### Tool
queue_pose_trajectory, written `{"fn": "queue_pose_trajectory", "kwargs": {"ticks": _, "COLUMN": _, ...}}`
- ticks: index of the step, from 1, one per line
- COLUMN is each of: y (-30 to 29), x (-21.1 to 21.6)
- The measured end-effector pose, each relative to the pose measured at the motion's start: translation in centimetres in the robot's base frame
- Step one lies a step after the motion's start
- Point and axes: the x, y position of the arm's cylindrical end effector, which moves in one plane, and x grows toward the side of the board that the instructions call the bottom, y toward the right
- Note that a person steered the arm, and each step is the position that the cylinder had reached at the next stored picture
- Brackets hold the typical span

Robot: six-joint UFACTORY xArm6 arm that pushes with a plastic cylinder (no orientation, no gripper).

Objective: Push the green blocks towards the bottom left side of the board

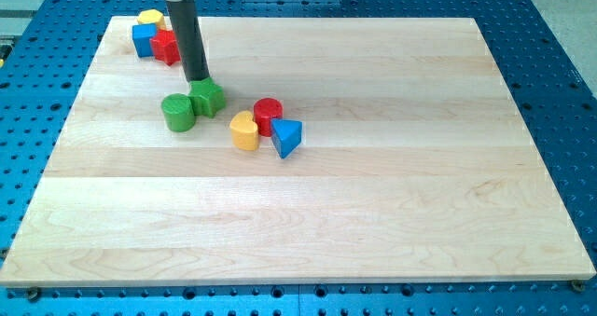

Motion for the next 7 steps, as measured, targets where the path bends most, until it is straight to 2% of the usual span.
{"fn": "queue_pose_trajectory", "kwargs": {"ticks": 2, "y": 0.0, "x": -0.6}}
{"fn": "queue_pose_trajectory", "kwargs": {"ticks": 4, "y": 5.5, "x": 1.1}}
{"fn": "queue_pose_trajectory", "kwargs": {"ticks": 7, "y": -1.2, "x": 6.3}}
